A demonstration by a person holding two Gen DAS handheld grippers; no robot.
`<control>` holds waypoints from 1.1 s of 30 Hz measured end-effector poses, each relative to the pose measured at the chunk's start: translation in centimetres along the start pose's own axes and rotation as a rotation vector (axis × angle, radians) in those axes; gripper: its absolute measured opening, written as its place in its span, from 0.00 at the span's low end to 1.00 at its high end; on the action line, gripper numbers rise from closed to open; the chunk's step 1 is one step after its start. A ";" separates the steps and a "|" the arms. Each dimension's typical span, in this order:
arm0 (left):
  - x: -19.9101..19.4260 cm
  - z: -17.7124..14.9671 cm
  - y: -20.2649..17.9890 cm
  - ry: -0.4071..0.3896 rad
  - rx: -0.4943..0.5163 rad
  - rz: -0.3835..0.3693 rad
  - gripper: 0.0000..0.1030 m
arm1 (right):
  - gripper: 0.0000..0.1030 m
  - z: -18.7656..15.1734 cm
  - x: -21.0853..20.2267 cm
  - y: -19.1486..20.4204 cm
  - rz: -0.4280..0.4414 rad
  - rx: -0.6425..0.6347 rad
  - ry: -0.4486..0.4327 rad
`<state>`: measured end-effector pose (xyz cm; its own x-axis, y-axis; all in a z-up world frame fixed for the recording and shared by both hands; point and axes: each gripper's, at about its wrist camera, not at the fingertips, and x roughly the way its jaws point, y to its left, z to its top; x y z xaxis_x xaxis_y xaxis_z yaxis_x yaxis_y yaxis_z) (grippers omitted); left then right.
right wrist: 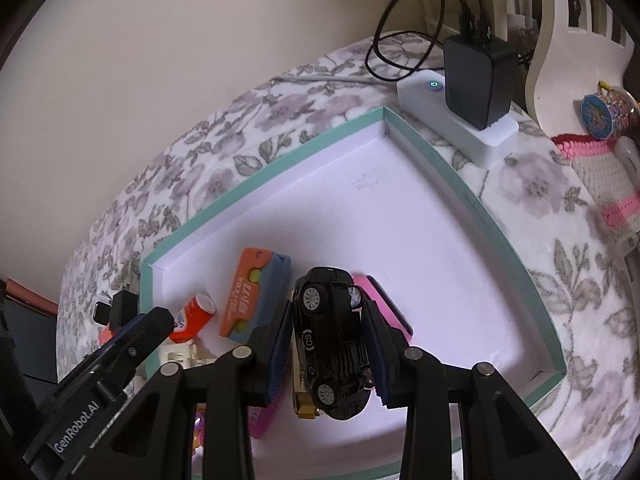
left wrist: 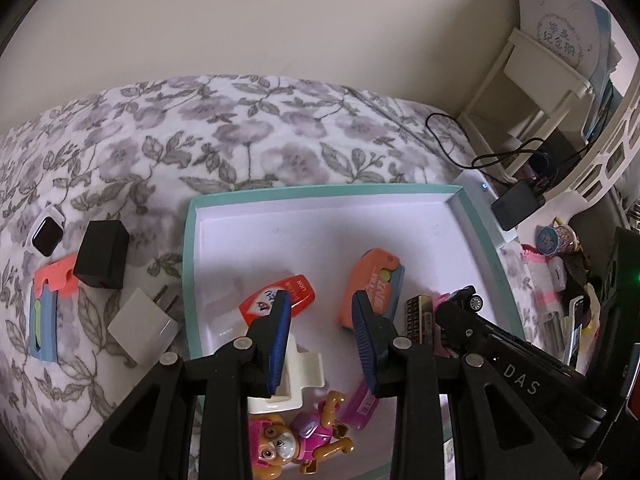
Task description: Organize rigid objects
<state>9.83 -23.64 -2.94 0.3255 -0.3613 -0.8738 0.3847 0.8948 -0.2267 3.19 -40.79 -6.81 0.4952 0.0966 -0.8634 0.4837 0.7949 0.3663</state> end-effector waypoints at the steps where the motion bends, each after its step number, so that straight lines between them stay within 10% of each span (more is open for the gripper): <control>1: 0.1 -0.1 0.1 0.006 -0.003 0.006 0.31 | 0.37 -0.1 0.2 -0.1 -0.001 0.002 0.007; 16: 0.8 -0.3 1.4 0.058 -0.044 0.054 0.35 | 0.39 0.0 0.5 0.4 -0.028 -0.018 0.019; 30: -1.2 0.6 3.3 0.022 -0.116 0.103 0.58 | 0.51 0.5 -2.8 3.3 -0.060 -0.126 -0.079; 33: -1.4 0.6 4.3 0.015 -0.140 0.149 0.77 | 0.51 0.1 -2.6 4.5 -0.067 -0.171 -0.076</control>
<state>11.51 -19.47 -2.39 0.3562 -0.2193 -0.9083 0.2088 0.9662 -0.1514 4.13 -37.52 -2.84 0.5217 -0.0004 -0.8531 0.3908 0.8890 0.2385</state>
